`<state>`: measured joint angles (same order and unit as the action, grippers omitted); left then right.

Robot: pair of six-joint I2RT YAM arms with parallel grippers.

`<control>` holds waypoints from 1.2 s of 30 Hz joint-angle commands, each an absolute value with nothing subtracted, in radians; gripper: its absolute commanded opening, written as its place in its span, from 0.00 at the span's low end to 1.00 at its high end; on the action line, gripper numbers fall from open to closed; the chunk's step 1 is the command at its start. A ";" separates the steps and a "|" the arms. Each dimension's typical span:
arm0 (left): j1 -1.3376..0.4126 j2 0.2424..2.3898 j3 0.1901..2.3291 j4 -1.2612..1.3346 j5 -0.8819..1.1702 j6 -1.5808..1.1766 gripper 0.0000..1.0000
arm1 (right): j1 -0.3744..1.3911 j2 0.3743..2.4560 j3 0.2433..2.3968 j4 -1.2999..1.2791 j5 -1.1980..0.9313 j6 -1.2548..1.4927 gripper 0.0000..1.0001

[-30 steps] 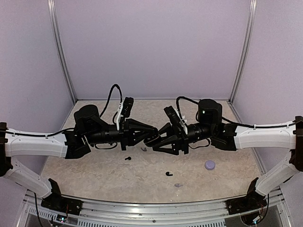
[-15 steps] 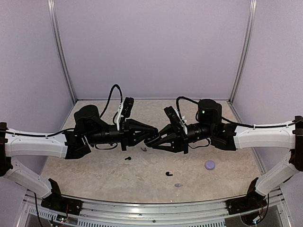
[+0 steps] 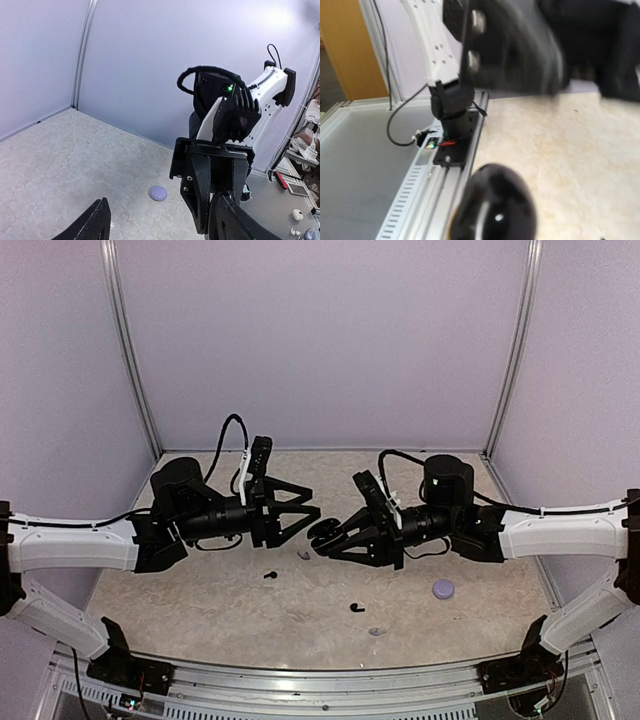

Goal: Insert the wireless bluetooth earbuds into the charging case
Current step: Pass from the left arm to the right, then pick up the left earbud from the center of the board.

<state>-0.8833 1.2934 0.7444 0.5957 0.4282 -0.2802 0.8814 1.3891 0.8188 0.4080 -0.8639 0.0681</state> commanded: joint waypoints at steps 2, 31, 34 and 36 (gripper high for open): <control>-0.842 1.185 0.707 0.530 0.311 -0.256 0.73 | 0.819 1.308 0.738 0.399 -0.856 0.070 0.07; -1.021 1.679 0.604 0.807 0.377 -0.006 0.60 | 0.604 1.009 0.519 0.337 -0.807 0.157 0.06; -1.027 1.770 0.643 0.827 0.393 0.038 0.60 | 0.600 0.996 0.517 0.331 -0.806 0.158 0.06; -1.030 1.818 0.667 0.828 0.394 0.069 0.60 | 0.599 0.990 0.515 0.329 -0.804 0.157 0.06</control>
